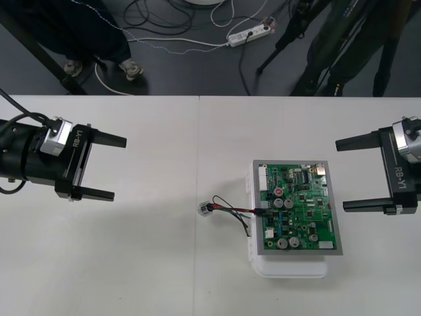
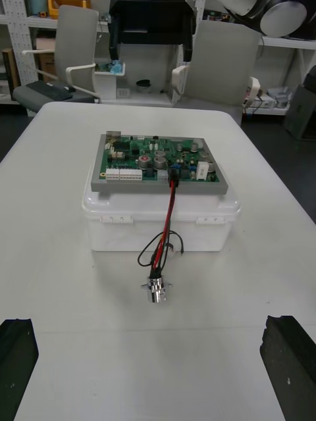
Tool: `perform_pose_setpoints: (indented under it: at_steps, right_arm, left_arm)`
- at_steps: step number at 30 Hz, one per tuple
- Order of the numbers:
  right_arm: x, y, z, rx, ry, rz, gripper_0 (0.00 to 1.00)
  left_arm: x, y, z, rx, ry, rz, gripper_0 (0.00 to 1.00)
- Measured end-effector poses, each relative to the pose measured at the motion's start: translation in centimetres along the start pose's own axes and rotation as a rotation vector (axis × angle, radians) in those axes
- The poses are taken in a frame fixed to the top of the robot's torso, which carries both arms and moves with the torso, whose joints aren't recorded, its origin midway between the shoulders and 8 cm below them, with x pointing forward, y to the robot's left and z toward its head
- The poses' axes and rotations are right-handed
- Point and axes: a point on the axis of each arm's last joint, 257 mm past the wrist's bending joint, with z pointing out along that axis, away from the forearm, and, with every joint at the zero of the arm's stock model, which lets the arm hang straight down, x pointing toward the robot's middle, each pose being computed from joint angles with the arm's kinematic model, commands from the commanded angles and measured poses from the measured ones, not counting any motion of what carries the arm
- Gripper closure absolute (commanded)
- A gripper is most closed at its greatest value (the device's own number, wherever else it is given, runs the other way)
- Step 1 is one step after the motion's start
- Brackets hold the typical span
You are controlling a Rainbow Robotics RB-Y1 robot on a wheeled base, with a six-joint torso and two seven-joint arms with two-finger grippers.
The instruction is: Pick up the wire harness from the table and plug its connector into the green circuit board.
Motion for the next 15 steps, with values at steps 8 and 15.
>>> perform_pose_setpoints:
  at_steps: [8,15]
  right_arm:
    - [-0.4,0.1,-0.5,0.004,0.028,0.081,0.0]
    - [0.5,-0.2,-1.5,0.005,0.095,0.068,0.0]
  left_arm:
    - [-1.3,-0.5,-0.8,0.023,0.003,-0.026,0.0]
    - [-1.5,-0.7,-1.4,0.031,0.022,-0.037,0.0]
